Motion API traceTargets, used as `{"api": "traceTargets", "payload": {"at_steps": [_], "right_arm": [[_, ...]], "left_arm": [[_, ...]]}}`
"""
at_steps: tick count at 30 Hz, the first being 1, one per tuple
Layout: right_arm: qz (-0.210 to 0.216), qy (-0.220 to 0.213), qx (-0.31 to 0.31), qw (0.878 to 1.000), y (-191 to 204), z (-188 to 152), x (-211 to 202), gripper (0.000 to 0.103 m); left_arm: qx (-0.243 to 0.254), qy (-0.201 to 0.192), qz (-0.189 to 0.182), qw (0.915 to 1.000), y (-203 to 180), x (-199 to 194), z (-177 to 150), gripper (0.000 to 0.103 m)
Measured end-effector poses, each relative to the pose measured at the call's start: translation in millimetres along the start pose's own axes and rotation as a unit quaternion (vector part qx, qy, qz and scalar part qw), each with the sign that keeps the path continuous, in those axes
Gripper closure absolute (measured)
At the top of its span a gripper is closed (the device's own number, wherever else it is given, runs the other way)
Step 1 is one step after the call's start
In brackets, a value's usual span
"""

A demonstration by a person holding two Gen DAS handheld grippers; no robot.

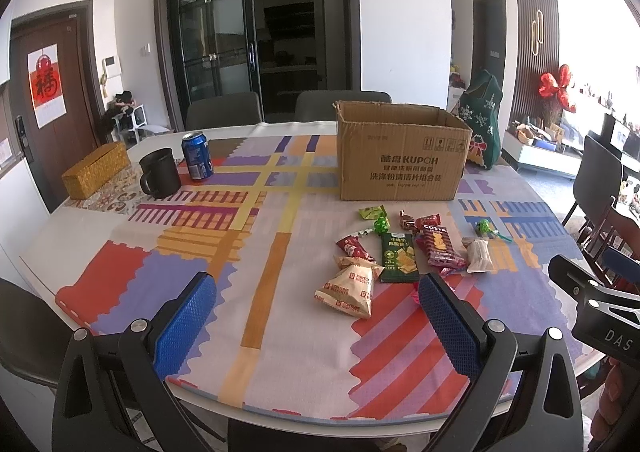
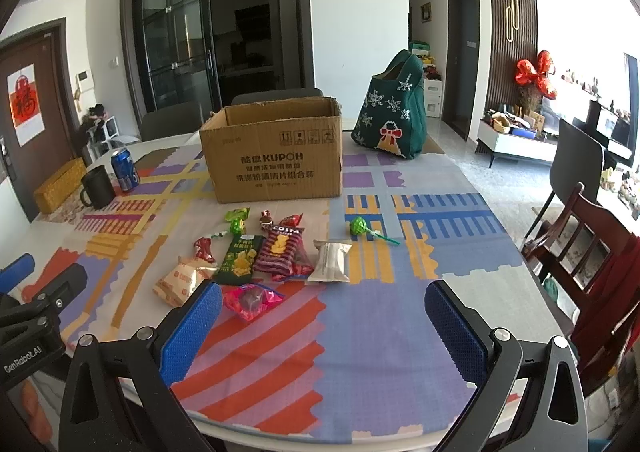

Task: Organize snacks
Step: 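Grasp the pink candy bag with the right tool while the left tool grasps the gold Fortune Biscuits bag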

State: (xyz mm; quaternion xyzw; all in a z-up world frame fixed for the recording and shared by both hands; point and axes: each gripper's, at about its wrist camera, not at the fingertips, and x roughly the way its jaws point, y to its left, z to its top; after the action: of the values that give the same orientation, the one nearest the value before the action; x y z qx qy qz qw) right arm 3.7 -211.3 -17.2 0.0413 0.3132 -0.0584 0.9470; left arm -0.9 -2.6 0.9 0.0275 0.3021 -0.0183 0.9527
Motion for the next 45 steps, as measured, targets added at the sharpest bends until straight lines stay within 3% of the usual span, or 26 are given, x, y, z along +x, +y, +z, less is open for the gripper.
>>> {"api": "traceTargets", "payload": {"at_steps": [10, 19, 23, 31, 39, 45], "right_arm": [[0.005, 0.022, -0.009, 1.0, 11, -3, 16, 0.0], [0.034, 0.051, -0.027, 0.998, 26, 7, 43, 0.001], [0.032, 0.066, -0.016, 0.997, 32, 15, 63, 0.001], [0.053, 0.134, -0.011, 0.989, 48, 12, 108, 0.014], [0.066, 0.17, -0.005, 0.983, 58, 6, 139, 0.025], [0.071, 0.208, 0.002, 0.975, 62, -1, 159, 0.034]], "left_arm": [[-0.003, 0.021, -0.001, 0.9998, 9, 20, -6, 0.0], [0.028, 0.016, -0.017, 0.9993, 14, 44, 1, 0.001], [0.045, 0.034, -0.038, 0.9977, 15, 66, 6, 0.008], [0.07, 0.08, -0.081, 0.9911, 13, 110, 3, 0.017], [0.084, 0.124, -0.125, 0.9809, 9, 148, -3, 0.032], [0.077, 0.146, -0.153, 0.9743, 4, 167, -3, 0.035]]}}
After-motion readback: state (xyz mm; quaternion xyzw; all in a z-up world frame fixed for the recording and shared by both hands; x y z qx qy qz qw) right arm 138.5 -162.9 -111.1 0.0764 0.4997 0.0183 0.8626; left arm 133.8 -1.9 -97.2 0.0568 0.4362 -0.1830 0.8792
